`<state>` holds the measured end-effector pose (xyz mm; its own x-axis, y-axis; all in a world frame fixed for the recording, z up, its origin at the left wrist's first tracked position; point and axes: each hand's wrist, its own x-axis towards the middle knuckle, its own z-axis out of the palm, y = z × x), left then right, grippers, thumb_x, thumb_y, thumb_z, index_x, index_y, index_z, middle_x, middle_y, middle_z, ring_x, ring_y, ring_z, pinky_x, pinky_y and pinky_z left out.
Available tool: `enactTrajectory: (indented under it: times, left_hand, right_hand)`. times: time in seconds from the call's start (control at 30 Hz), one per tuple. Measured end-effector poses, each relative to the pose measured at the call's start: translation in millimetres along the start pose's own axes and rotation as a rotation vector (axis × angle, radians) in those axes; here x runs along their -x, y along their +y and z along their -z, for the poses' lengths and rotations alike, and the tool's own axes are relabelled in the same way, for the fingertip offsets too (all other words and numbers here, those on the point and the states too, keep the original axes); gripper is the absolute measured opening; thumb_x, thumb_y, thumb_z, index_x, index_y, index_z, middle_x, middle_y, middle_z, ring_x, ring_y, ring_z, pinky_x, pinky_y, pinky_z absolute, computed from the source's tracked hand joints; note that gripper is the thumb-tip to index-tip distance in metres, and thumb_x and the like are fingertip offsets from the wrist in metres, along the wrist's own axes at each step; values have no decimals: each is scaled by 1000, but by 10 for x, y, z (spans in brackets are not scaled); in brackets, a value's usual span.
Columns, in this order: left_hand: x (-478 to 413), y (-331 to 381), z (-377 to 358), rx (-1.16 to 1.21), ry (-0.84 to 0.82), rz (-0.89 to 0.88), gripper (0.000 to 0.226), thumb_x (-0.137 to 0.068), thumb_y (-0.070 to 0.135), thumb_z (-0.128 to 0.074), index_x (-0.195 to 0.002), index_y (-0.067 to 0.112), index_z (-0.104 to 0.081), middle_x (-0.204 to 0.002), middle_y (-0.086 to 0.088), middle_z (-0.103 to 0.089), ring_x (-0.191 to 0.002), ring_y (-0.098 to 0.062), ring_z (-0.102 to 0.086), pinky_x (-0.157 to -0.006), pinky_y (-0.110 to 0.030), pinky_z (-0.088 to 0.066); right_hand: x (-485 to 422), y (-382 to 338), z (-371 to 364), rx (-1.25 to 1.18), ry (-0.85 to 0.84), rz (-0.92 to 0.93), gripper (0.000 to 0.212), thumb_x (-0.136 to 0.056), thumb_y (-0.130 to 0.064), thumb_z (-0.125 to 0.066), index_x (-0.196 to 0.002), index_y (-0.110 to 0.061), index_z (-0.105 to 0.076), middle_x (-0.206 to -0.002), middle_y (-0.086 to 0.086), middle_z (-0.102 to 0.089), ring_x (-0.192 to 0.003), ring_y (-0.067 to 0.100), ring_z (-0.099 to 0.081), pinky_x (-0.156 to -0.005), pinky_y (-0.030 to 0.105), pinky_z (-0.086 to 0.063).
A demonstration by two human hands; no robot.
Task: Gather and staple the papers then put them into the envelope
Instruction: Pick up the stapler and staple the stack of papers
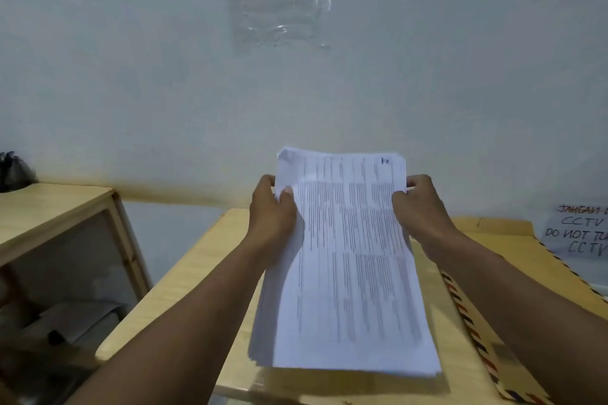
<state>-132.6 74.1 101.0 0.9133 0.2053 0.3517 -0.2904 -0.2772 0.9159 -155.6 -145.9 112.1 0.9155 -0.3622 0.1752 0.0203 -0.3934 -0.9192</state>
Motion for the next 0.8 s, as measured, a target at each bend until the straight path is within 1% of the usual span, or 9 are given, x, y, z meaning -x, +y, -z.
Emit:
enactTrajectory:
  times: [0.07, 0.13, 0.17, 0.23, 0.33, 0.43, 0.53, 0.63, 0.8]
  left_hand:
    - [96, -78, -24, -79, -93, 13, 10, -100, 18, -45, -95, 15, -53, -81, -5, -60, -72, -24, -59, -51, -26, -44]
    - [212, -184, -75, -160, -189, 14, 11, -100, 18, -47, -97, 11, -55, -88, -8, -62, -77, -22, -59, -55, -28, -41]
    - [275, -235, -109, -168, -236, 16, 11, -100, 18, -48, -97, 11, -56, -91, -11, -65, -79, -23, -61, -59, -29, -42]
    - [407, -318, -186, -144, -310, 7, 11, -99, 19, -48, -97, 13, -56, -96, -13, -68, -85, -26, -65, -68, -34, -45]
    - [613, -396, -323, -128, -385, -77, 10, -101, 18, -47, -93, 20, -54, -87, 1, -65, -77, -11, -62, -65, -29, -44]
    - [778, -456, -433, -113, -407, -88, 15, -102, 17, -46, -91, 24, -53, -77, 12, -60, -63, 3, -54, -57, -18, -38]
    - [864, -504, -497, -82, -378, -55, 23, -105, 24, -43, -87, 27, -56, -70, 14, -61, -61, 1, -54, -58, -19, -39]
    - [862, -539, -555, -121, -326, -66, 29, -105, 27, -44, -78, 25, -55, -68, 11, -58, -63, -7, -51, -61, -26, -39]
    - [862, -542, -627, -144, -275, -13, 22, -103, 27, -50, -87, 23, -64, -77, 8, -68, -72, -8, -62, -62, -24, -42]
  right_hand:
    - [32, 86, 19, 249, 147, 75, 47, -90, -19, -50, -136, -18, -37, -136, 8, -47, -123, 29, -47, -99, 45, -42]
    - [94, 141, 35, 468, 276, 279, 57, -87, -19, -55, -141, -19, -36, -143, 6, -41, -133, 29, -33, -106, 45, -32]
    - [93, 164, 37, 532, 259, 377, 56, -87, -21, -56, -141, -21, -39, -144, 4, -42, -134, 27, -33, -106, 46, -30]
    - [77, 182, 14, 605, 73, 458, 44, -92, -29, -54, -136, -24, -49, -142, 0, -50, -133, 25, -39, -107, 44, -29]
    - [86, 250, -61, 555, -212, 423, 29, -98, -40, -48, -117, -25, -64, -119, -6, -66, -114, 20, -58, -99, 41, -42]
    - [107, 357, -92, 400, -219, 438, 16, -97, -32, -52, -93, -25, -66, -89, -8, -68, -88, 15, -59, -75, 31, -43]
    - [102, 477, -62, 336, -179, 421, 16, -95, -25, -55, -83, -30, -63, -80, -9, -68, -83, 16, -58, -71, 29, -40]
    - [127, 572, -49, 308, -168, 412, 15, -96, -23, -56, -87, -28, -66, -80, -6, -69, -78, 11, -58, -71, 28, -41]
    - [173, 642, -36, 327, -200, 419, 24, -97, -22, -55, -112, -23, -74, -97, -11, -74, -87, 10, -63, -75, 29, -47]
